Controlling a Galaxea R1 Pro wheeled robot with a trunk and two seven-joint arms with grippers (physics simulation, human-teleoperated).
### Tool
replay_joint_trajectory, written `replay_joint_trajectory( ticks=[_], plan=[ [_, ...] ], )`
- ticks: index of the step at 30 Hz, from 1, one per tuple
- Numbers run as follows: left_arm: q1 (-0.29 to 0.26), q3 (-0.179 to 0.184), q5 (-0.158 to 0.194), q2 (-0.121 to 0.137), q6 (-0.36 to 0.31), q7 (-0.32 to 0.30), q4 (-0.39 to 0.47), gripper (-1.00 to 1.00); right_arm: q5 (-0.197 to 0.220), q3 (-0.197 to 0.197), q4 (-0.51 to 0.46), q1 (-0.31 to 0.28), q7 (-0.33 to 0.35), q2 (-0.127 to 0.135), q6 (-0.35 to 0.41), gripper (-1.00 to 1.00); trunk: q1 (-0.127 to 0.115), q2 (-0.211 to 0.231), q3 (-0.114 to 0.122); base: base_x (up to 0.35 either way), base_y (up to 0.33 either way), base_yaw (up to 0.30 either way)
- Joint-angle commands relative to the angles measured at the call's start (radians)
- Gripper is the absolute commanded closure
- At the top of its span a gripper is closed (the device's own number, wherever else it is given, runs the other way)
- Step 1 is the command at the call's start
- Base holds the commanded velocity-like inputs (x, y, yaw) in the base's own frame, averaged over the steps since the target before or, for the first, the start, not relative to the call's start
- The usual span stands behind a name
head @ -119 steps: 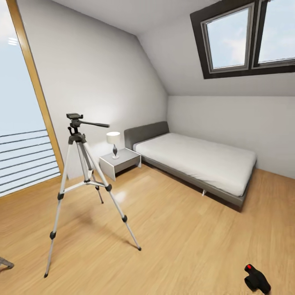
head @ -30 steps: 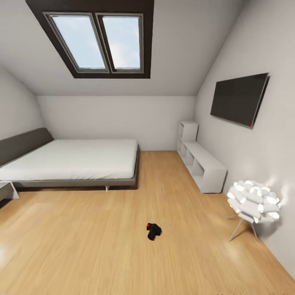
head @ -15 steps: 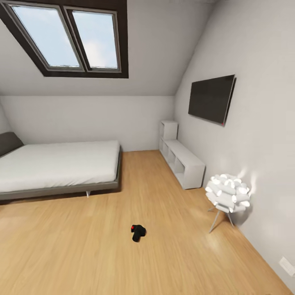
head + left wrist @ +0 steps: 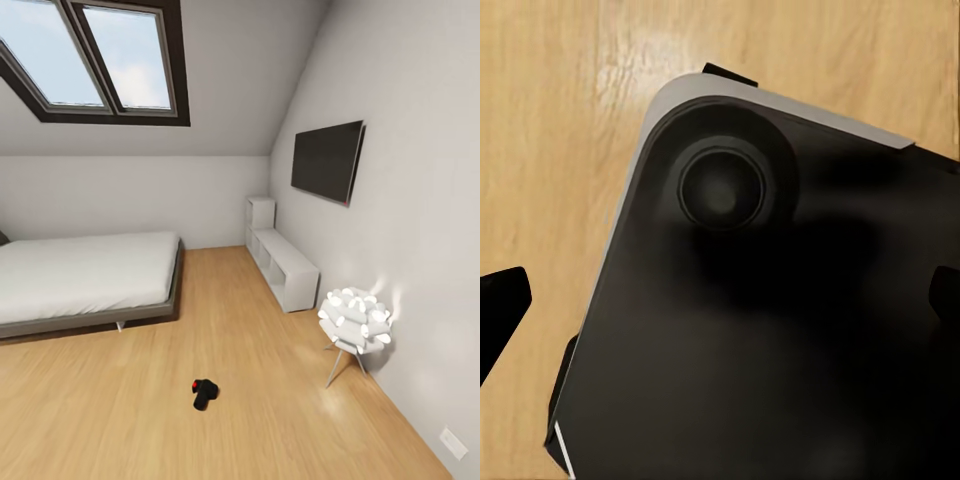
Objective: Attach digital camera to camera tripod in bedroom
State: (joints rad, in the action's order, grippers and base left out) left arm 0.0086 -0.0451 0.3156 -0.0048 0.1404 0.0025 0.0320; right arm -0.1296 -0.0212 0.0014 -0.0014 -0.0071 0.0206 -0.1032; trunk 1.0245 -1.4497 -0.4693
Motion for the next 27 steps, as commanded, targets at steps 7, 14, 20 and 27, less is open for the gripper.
replay_joint_trajectory(
  ticks=[7,14,20,27],
  plan=[
    [0.001,-0.004,0.002,-0.001,0.0,0.001,0.002,-1.0,-0.01,-0.001,0.0,0.0,0.004,0.001,-0.003,-1.0,0.0,0.0,-0.001,0.244,-0.228,-0.003],
    [0.001,-0.004,0.002,-0.001,-0.001,0.001,0.002,-1.0,-0.01,0.0,0.0,0.0,0.005,0.001,-0.003,-1.0,0.0,0.0,-0.001,0.245,-0.231,0.0],
    [0.001,-0.004,0.002,-0.001,-0.001,0.001,0.002,-1.0,-0.011,0.0,0.0,0.0,0.006,0.001,-0.003,-1.0,0.0,0.0,-0.001,0.245,-0.231,0.0],
    [0.001,-0.004,0.002,0.0,0.0,0.001,0.002,-1.0,-0.012,0.0,0.0,0.0,0.006,0.0,-0.003,-1.0,0.0,0.0,-0.001,0.245,-0.231,0.0]
  ],
)
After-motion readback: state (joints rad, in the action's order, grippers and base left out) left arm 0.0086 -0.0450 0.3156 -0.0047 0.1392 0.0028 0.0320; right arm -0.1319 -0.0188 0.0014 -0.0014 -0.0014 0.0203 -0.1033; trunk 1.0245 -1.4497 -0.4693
